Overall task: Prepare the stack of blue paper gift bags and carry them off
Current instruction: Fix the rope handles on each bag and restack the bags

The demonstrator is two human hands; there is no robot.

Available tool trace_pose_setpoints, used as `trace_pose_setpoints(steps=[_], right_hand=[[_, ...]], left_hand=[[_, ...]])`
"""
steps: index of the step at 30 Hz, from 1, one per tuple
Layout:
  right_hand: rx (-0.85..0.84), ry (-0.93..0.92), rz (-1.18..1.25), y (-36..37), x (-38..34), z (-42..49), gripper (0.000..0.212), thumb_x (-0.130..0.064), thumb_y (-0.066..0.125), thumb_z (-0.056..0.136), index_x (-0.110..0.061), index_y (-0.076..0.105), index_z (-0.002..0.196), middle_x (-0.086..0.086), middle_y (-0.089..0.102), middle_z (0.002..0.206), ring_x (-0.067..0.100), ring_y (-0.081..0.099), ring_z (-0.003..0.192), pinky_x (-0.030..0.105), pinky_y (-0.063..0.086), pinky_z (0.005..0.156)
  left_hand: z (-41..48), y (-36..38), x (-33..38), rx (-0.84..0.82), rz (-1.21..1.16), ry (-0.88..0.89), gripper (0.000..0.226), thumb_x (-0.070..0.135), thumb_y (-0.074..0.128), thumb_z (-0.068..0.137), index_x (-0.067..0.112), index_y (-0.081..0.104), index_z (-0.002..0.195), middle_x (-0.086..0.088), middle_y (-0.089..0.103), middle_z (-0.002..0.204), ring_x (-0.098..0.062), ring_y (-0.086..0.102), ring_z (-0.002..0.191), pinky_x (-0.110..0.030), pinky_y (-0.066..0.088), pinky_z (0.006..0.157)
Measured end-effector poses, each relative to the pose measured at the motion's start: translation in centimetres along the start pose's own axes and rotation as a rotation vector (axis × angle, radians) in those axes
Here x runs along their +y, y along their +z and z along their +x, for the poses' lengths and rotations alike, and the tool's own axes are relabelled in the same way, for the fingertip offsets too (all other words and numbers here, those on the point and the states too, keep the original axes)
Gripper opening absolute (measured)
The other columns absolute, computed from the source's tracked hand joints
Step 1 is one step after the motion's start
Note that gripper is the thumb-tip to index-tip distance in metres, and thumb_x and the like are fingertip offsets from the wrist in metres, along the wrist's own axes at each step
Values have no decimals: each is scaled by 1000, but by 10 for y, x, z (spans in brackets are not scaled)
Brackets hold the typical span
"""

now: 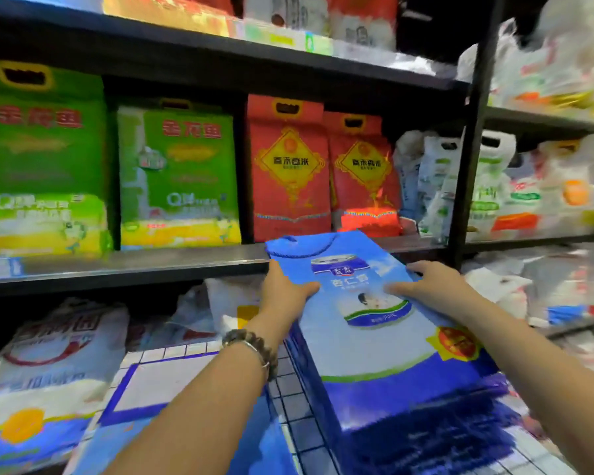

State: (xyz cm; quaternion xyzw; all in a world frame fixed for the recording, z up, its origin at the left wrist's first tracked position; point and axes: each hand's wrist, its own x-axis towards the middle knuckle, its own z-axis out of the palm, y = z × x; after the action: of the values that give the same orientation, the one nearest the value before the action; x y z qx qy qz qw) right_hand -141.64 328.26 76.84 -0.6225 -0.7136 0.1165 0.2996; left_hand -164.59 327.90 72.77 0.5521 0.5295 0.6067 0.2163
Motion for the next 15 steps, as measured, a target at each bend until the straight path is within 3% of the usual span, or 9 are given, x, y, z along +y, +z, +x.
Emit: trace_pose_setpoints(steps=[3, 5, 7, 8, 10, 12, 15], right_hand=[[-103, 46, -173, 10, 36, 12, 76, -59, 61, 77, -9, 48, 133, 8, 49, 138, 26, 48, 123, 33, 38, 94], [-144, 88, -268, 21, 54, 20, 75, -63, 58, 76, -9, 52, 128, 9, 54, 131, 26, 52, 116, 31, 40, 88], [-187, 105, -338, 31, 68, 24, 64, -69, 56, 72, -10, 65, 96, 14, 63, 99, 26, 59, 93, 32, 39, 69], [-223, 110, -362, 34, 70, 24, 64, -72, 53, 70, -9, 62, 77, 17, 60, 81, 28, 58, 81, 33, 37, 61], [-319, 71, -404, 38, 72, 25, 69, -69, 53, 74, 0, 64, 78, 25, 61, 81, 37, 60, 84, 38, 43, 64], [-340, 21, -460, 37, 71, 26, 59, -62, 54, 80, -5, 59, 68, 16, 56, 69, 38, 58, 83, 37, 39, 61], [-297, -45, -515, 24, 57, 27, 46, -54, 51, 86, -17, 45, 61, 2, 46, 63, 20, 49, 66, 30, 31, 56]], left_hand=[[4, 37, -25, -95, 105, -121, 50, 7, 76, 72, 0, 53, 116, -10, 63, 111, -22, 60, 102, -28, 47, 80], [2, 51, -38, -130, 237, -207, 46, 19, 75, 77, 0, 51, 112, -10, 57, 105, -21, 53, 92, -34, 44, 76], [0, 57, -49, -193, 391, -242, 46, 31, 71, 80, 2, 52, 110, -12, 59, 108, -25, 54, 93, -36, 44, 79], [-1, 57, -51, -237, 493, -238, 50, 37, 69, 81, 3, 52, 113, -13, 60, 112, -28, 56, 99, -34, 44, 79], [-2, 51, -52, -309, 689, -203, 54, 45, 65, 81, 6, 53, 116, -13, 60, 118, -29, 55, 107, -31, 43, 78], [-2, 43, -48, -369, 817, -173, 56, 50, 58, 85, 6, 52, 119, -14, 56, 124, -30, 51, 114, -32, 42, 84], [-10, 30, -28, -428, 869, -120, 54, 45, 41, 95, 5, 42, 131, -17, 40, 137, -31, 38, 127, -35, 38, 98]])
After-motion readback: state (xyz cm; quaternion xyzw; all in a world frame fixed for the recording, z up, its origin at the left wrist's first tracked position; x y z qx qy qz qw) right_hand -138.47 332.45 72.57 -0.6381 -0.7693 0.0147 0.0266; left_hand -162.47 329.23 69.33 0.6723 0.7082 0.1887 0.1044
